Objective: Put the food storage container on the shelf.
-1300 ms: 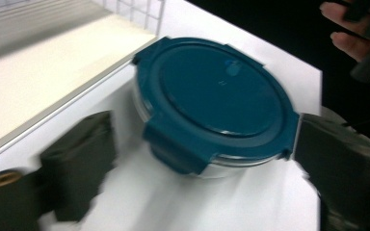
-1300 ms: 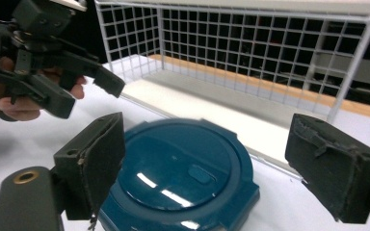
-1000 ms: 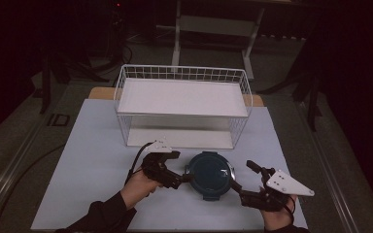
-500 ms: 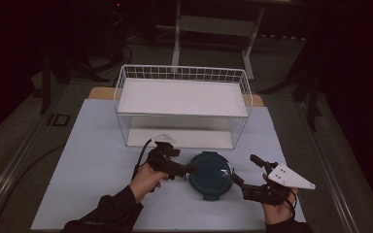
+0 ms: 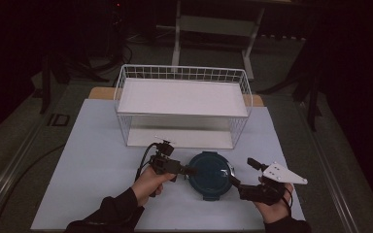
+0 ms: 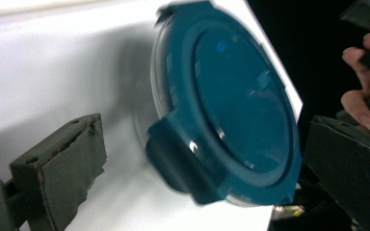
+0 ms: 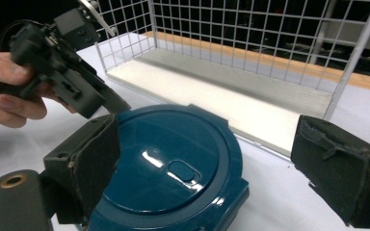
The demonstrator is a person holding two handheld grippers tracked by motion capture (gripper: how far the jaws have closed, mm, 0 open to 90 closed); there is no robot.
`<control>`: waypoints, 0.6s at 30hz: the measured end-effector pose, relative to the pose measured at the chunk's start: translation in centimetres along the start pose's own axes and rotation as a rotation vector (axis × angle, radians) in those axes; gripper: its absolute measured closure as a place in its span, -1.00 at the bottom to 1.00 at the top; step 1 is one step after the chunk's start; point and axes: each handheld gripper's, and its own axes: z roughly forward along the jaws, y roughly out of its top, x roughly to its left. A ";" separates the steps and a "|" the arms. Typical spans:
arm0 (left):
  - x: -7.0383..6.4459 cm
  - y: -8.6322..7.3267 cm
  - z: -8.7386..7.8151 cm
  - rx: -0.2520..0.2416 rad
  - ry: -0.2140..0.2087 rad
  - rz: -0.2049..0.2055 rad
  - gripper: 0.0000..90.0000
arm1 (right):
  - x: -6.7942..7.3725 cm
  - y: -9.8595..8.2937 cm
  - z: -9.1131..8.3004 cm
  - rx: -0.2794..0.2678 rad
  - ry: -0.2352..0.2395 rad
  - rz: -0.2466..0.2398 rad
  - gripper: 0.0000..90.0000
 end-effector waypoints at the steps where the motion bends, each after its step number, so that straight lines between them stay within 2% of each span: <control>1: 0.0 0.0 0.0 0.000 0.000 0.000 -0.84 | 0.0 0.0 0.0 0.003 0.006 0.002 -0.78; 3: 0.5 -0.2 0.0 0.019 -0.036 -0.061 -0.65 | -0.1 0.0 0.1 0.005 0.014 0.015 -0.78; 4: 0.5 -0.2 0.0 0.019 -0.036 -0.061 -0.62 | -0.1 0.0 0.1 0.005 0.014 0.015 -0.78; 5: 0.8 -0.3 0.1 0.034 -0.073 -0.100 -0.57 | -0.2 0.0 0.1 0.013 0.014 0.019 -0.77; 6: 0.8 -0.3 0.1 0.034 -0.073 -0.100 -0.52 | -0.2 0.0 0.1 0.013 0.014 0.019 -0.77; 9: 1.3 -0.3 0.1 0.039 -0.095 -0.159 -0.33 | -0.2 -0.1 0.1 0.018 0.013 0.019 -0.77; 14: 1.8 -0.5 0.1 0.045 -0.105 -0.187 -0.17 | -0.1 -0.1 0.1 0.022 0.016 0.013 -0.77; 18: 2.3 -0.8 0.5 0.069 -0.119 -0.225 -0.05 | -0.1 -0.3 0.1 0.028 0.014 0.016 -0.77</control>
